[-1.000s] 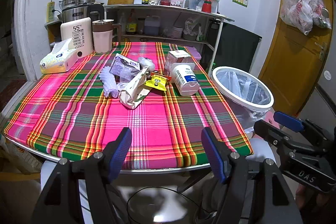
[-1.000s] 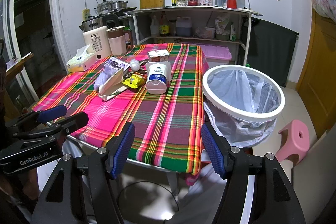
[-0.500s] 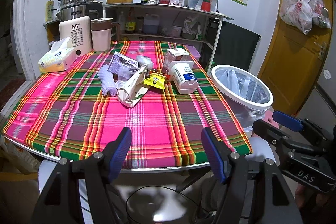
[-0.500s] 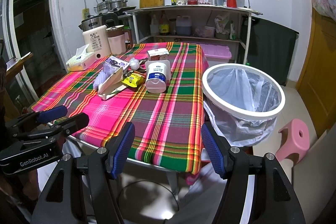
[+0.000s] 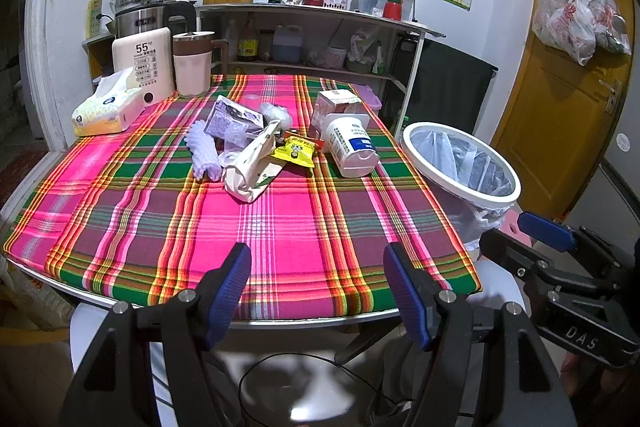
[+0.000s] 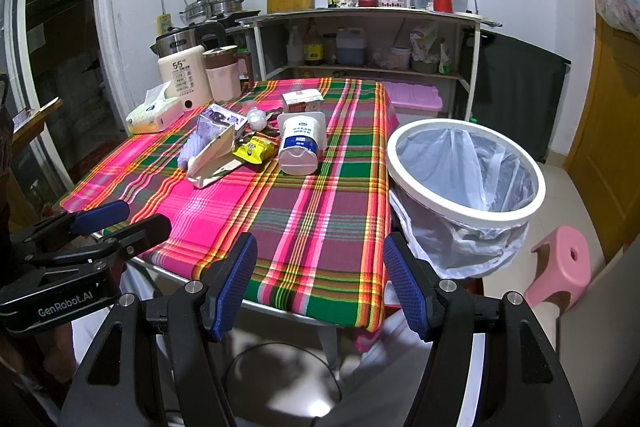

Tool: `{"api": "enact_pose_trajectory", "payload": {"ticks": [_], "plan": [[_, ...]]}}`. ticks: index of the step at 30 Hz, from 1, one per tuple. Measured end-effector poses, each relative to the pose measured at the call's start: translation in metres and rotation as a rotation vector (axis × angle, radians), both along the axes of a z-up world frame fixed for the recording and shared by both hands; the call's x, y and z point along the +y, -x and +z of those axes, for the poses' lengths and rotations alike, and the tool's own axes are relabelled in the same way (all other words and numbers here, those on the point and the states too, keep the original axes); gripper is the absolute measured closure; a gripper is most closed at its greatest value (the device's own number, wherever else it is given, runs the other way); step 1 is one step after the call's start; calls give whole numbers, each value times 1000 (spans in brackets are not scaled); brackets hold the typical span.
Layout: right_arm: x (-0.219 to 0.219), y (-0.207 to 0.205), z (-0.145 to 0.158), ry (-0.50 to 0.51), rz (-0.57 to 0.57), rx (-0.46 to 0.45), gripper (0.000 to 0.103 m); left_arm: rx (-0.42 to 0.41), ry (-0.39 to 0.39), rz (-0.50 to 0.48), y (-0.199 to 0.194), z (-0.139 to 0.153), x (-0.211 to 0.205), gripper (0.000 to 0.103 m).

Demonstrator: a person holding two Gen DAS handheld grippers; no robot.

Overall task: Collect trash
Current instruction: 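Grasp the white paper bag with the left tool while the right tool grasps the white yogurt cup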

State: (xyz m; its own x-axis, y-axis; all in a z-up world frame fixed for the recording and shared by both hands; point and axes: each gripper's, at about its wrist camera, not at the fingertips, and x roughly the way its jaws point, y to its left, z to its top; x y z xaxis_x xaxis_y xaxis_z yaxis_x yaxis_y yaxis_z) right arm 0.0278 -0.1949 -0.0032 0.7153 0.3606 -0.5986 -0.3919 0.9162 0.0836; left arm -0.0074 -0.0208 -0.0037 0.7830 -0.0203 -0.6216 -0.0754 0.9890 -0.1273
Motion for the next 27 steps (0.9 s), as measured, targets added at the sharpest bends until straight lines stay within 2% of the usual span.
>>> {"api": "enact_pose_trajectory", "payload": {"ticks": [12,27], "plan": [[11,-19,-5,-14,53,31,37,27,32,-12,-20,-11,22,33],[47,-78,-11,-2,121,88,37,35,-9,29,-77,-18,64,33]]}}
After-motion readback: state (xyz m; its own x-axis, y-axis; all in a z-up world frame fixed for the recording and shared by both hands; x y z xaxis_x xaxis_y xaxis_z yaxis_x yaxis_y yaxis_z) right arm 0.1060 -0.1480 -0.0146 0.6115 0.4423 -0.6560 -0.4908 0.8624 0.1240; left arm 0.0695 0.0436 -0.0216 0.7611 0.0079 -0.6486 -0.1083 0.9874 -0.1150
